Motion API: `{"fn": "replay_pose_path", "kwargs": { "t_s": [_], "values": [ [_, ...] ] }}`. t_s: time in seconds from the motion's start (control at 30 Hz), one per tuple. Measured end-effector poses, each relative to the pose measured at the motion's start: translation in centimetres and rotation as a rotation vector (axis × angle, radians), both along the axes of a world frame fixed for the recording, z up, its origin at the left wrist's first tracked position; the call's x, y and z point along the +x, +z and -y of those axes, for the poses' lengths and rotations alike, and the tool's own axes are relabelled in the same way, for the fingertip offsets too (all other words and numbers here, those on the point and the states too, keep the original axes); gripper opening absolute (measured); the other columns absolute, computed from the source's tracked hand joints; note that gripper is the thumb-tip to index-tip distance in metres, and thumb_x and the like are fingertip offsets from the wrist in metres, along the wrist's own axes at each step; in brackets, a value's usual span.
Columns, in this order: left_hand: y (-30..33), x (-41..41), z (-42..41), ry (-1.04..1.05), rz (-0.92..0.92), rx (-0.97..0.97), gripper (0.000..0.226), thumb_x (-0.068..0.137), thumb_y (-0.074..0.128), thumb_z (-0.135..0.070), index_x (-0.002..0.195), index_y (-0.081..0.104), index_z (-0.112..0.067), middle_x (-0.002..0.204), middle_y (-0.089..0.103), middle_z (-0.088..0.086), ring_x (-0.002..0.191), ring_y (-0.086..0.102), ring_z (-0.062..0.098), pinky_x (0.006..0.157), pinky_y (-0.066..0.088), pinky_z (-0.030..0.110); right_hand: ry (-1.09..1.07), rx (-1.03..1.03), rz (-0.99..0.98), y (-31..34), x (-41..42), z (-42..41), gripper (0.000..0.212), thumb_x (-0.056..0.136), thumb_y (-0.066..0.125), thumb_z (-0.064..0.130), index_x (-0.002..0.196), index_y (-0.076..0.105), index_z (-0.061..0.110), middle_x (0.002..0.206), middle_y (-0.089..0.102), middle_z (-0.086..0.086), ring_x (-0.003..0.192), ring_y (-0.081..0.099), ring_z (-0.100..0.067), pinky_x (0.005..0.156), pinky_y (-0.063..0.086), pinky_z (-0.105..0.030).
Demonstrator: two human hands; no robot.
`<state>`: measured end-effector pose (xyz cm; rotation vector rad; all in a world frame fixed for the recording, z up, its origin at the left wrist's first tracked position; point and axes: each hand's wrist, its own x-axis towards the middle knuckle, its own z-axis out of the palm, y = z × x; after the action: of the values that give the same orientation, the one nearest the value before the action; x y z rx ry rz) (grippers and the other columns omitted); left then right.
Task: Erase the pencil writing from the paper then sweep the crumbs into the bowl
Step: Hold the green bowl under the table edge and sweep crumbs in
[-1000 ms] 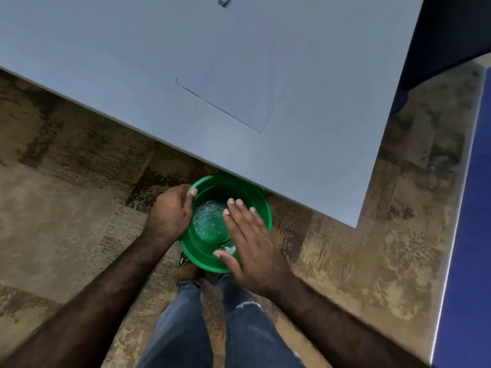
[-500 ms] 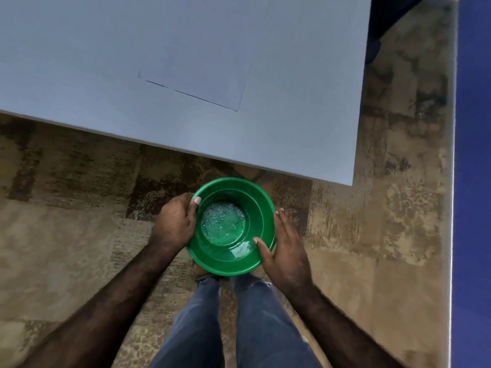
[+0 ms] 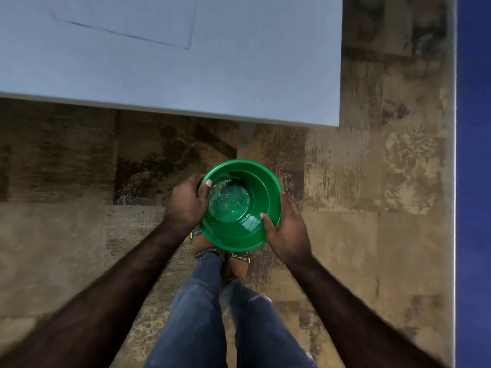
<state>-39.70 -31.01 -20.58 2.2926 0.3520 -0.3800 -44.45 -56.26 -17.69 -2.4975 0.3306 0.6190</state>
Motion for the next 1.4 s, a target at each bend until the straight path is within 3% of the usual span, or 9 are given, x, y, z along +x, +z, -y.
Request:
{"fn": "replay_pose_path", "kwargs": {
  "t_s": [0.23,0.4,0.5,0.6,0.7,0.83,1.0,1.13,1.4],
  "values": [
    [-5.9,-1.6,4.3,-0.122,0.024,0.016,0.026,0.103,0.051,-0.022,0.120,0.066,-0.009,0.099,0.070,0.014,0.089,0.065,0.034,0.072,0.041,0.031,-0.043,0.009,-0.042,-6.7,-2.5,3.7,0.076,0.098,0.063,0.047,0.162,0.029,0.022,0.158,0.042,-0.005,0.140,0.048,-0.027,0.114,0.047,-0.052],
    [-11.7,-2.4,6.6,-0.177,-0.024,0.061,0.038,0.102,0.048,-0.021,0.135,0.058,-0.006,0.108,0.065,0.021,0.099,0.062,0.039,0.081,0.048,0.039,-0.052,0.003,-0.066,-11.7,-2.9,5.5,0.082,0.098,0.068,0.041,0.164,0.027,0.015,0.162,0.037,-0.009,0.145,0.042,-0.028,0.125,0.033,-0.041],
    [-14.2,-2.5,8.0,-0.166,-0.042,0.065,0.044,0.103,0.049,-0.018,0.146,0.050,-0.006,0.118,0.061,0.024,0.106,0.060,0.039,0.089,0.050,0.041,-0.050,-0.010,-0.081,-15.2,-2.8,6.1,0.086,0.098,0.066,0.047,0.165,0.023,0.016,0.165,0.032,-0.010,0.148,0.041,-0.031,0.125,0.037,-0.047],
    [-17.0,-2.1,8.7,-0.177,-0.074,0.088,0.050,0.103,0.047,-0.017,0.153,0.042,-0.009,0.123,0.057,0.024,0.107,0.059,0.039,0.086,0.047,0.037,-0.052,-0.001,-0.090,-18.7,-2.2,6.4,0.090,0.098,0.068,0.047,0.167,0.019,0.014,0.170,0.025,-0.010,0.154,0.032,-0.031,0.128,0.030,-0.047],
    [-19.9,-1.6,9.1,-0.201,-0.100,0.081,0.047,0.101,0.049,-0.012,0.148,0.045,-0.008,0.119,0.058,0.025,0.106,0.058,0.040,0.082,0.043,0.037,-0.031,0.017,-0.059,-21.5,-1.4,6.7,0.088,0.097,0.070,0.043,0.166,0.021,0.016,0.167,0.027,-0.008,0.153,0.032,-0.031,0.127,0.032,-0.051],
    [-24.4,-0.9,9.4,-0.239,-0.135,0.068,0.050,0.096,0.051,-0.007,0.145,0.045,-0.003,0.121,0.060,0.027,0.114,0.055,0.042,0.092,0.045,0.041,-0.009,0.001,-0.066,-25.8,-0.5,6.9,0.090,0.097,0.072,0.039,0.167,0.020,0.014,0.170,0.022,-0.010,0.155,0.028,-0.033,0.129,0.025,-0.045],
    [-28.0,-0.2,9.7,-0.210,-0.258,0.103,0.058,0.099,0.053,-0.013,0.154,0.034,-0.014,0.135,0.053,0.021,0.119,0.058,0.035,0.095,0.047,0.036,0.015,0.005,-0.059,-30.1,0.3,6.9,0.093,0.094,0.075,0.042,0.165,0.023,0.013,0.162,0.033,-0.010,0.146,0.040,-0.031,0.126,0.034,-0.049],
    [-30.7,-0.1,9.7,-0.212,-0.294,0.125,0.062,0.100,0.053,-0.014,0.157,0.028,-0.013,0.140,0.050,0.020,0.123,0.056,0.035,0.101,0.047,0.039,-0.008,-0.007,-0.089,-32.6,0.8,6.6,0.099,0.095,0.074,0.046,0.168,0.015,0.016,0.170,0.022,-0.009,0.153,0.031,-0.034,0.125,0.018,-0.041],
    [-34.3,-0.5,9.7,-0.222,-0.246,0.086,0.066,0.100,0.053,-0.013,0.158,0.024,-0.009,0.142,0.045,0.022,0.124,0.054,0.036,0.104,0.046,0.040,-0.025,0.008,-0.074,-35.4,1.3,6.9,0.104,0.092,0.076,0.050,0.168,0.011,0.019,0.172,0.016,-0.004,0.156,0.028,-0.033,0.125,0.032,-0.055]
  ]
}}
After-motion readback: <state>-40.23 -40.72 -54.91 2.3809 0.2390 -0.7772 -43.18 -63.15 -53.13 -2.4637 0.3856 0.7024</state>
